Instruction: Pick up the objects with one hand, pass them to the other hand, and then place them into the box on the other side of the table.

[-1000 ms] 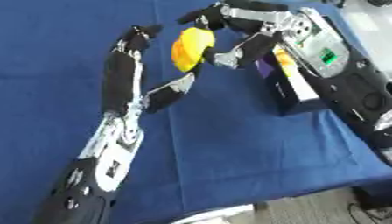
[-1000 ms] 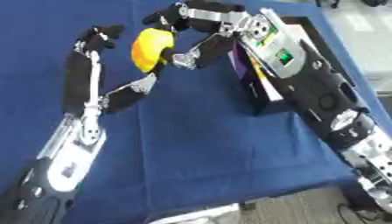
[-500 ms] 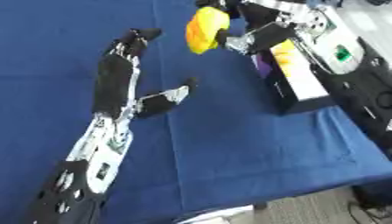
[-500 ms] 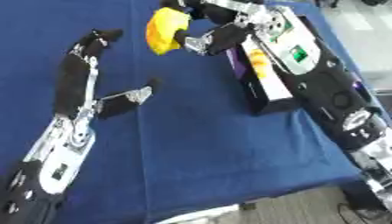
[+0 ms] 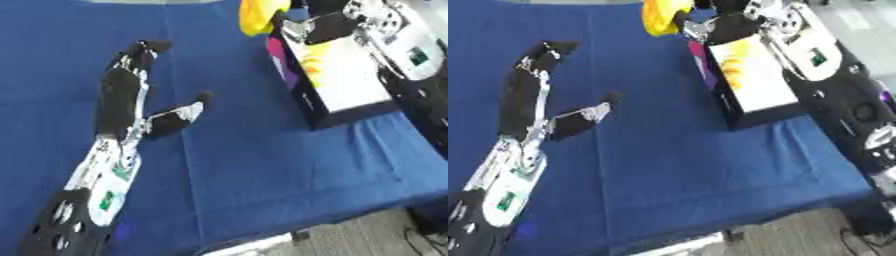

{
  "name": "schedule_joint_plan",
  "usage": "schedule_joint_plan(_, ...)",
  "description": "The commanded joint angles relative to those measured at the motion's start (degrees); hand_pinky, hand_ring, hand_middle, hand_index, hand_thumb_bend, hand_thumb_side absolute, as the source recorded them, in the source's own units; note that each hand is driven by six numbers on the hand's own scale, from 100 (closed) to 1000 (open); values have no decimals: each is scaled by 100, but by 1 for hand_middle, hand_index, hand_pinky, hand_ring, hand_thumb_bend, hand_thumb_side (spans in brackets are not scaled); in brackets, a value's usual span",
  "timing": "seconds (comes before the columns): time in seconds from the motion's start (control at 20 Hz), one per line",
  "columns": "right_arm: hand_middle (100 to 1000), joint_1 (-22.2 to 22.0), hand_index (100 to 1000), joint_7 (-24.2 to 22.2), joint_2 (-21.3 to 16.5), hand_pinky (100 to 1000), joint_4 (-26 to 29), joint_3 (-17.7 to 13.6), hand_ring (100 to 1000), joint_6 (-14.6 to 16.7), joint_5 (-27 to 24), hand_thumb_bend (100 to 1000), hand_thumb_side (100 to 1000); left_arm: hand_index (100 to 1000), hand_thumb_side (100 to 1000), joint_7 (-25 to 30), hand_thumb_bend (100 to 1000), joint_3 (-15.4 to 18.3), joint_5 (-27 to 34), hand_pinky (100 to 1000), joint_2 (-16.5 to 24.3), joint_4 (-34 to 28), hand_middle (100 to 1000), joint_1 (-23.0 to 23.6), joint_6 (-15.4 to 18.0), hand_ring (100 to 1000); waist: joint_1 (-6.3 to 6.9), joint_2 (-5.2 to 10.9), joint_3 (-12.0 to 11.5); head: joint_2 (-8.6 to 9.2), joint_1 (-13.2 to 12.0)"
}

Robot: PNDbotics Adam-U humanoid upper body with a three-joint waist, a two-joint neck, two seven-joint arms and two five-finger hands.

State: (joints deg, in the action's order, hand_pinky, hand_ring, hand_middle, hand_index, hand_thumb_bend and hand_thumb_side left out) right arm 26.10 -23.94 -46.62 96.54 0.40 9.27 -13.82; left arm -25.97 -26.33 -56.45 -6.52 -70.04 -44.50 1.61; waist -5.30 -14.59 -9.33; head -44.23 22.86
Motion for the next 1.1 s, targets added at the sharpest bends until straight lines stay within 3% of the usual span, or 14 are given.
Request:
schedule_joint_plan(0.05,535,-31,686,282,-267,709,-99,-256,1000,20,4,100,177,805,469,-5,661,42,32,758,43,-137,646,-35,-48,631,88,253,56,11,33)
schedule_joint_plan(0.5,531,-494,682,981,-335,706,-724,-638,1000,249,391,100,171,807,476,18,666,-3,21,758,126,12,648,79,-53,633,158,354,218,11,123)
schedule_joint_plan(1.1,547,-924,707,1466,-361,711,-1314,-1002,1000,439,997,100,180,808,483,-60,668,125,7,757,219,58,649,90,-146,633,211,340,266,11,116)
